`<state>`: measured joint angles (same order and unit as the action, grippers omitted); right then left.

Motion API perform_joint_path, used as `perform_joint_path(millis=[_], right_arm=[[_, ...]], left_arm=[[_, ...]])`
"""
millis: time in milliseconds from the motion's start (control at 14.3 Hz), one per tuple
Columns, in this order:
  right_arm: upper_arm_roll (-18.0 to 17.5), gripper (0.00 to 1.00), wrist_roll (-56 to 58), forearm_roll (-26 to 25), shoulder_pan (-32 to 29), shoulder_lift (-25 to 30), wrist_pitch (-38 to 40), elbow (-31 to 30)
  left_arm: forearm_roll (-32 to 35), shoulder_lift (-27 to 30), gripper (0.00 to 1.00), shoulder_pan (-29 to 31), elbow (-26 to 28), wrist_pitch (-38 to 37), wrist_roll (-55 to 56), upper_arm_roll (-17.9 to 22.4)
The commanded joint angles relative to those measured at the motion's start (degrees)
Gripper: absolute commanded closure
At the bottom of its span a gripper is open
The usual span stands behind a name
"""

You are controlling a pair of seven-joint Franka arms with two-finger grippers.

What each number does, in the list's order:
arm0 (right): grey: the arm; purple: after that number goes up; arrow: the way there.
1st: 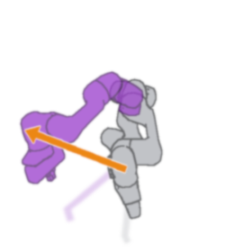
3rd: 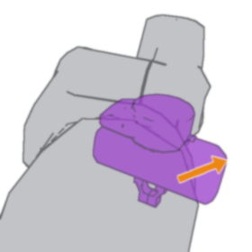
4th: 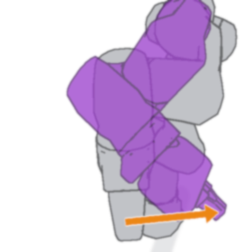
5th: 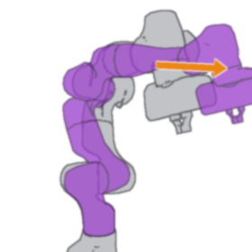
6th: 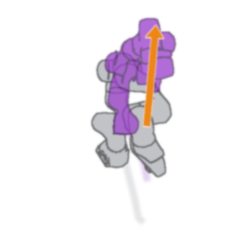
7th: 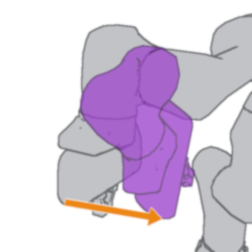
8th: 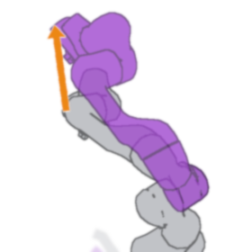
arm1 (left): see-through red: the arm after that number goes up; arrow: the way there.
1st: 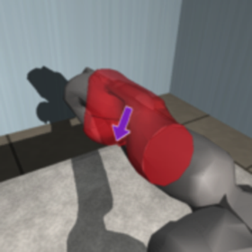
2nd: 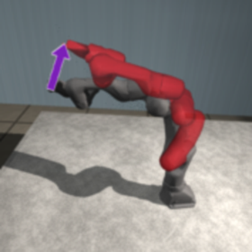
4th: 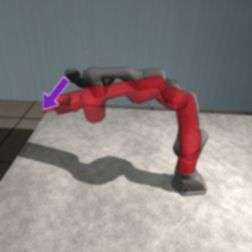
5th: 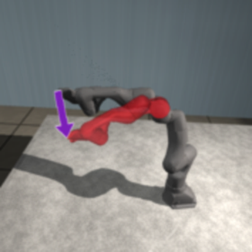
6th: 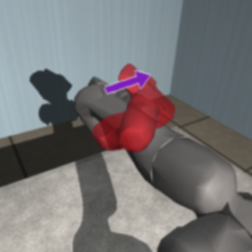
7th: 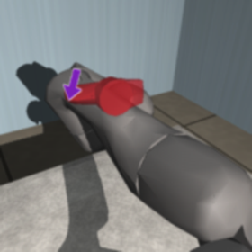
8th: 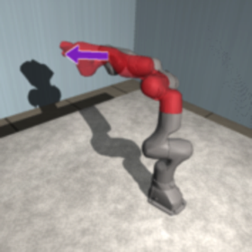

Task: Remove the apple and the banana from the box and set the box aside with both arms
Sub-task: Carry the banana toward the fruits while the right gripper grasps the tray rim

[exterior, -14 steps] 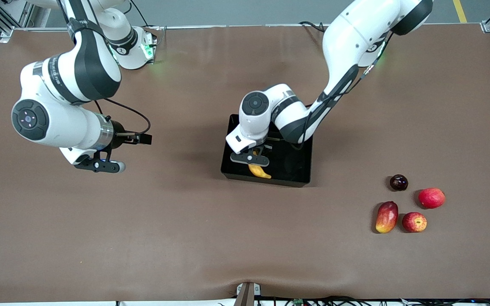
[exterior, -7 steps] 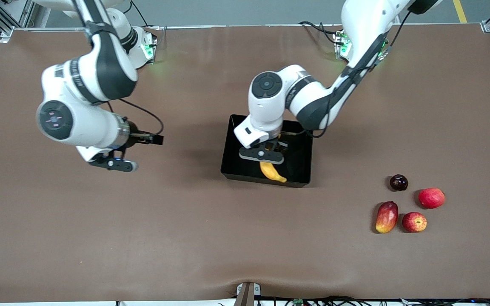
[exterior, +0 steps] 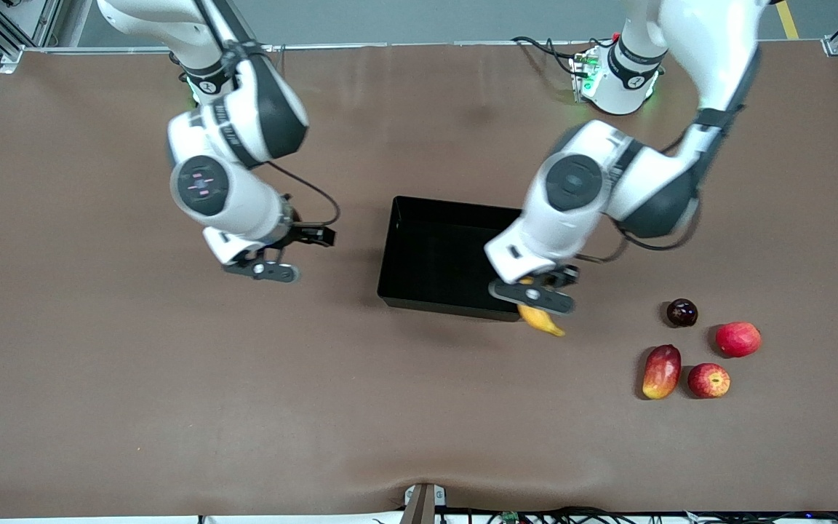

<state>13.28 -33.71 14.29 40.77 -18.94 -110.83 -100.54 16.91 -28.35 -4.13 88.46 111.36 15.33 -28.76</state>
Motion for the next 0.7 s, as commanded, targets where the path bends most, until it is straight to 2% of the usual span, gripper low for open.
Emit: perform_joint_path(millis=[0,210,350,630], right_arm=[[0.6,0.0,-6.7,0.6,5.3,-3.6,-6.0,-0.1],[0.6,0.0,-9.3,0.6,8.2,-7.9,-12.6,0.3],[0.7,0.0,-9.5,0.6,9.3,-9.9,-14.2,0.3],[0.7,0.0,-11.8,0.5,10.8,-12.4,-18.4,0.5]], left_arm=[[-1.2,1.2,1.0,5.3,3.2,-0.6,-13.7,-1.0],[-0.8,0.8,1.0,9.3,5.0,-0.4,-24.4,-0.9],[-0.1,0.3,1.0,10.7,6.4,0.3,-27.1,-0.8],[5.8,-1.4,1.0,13.6,9.0,3.9,-30.6,-0.9]])
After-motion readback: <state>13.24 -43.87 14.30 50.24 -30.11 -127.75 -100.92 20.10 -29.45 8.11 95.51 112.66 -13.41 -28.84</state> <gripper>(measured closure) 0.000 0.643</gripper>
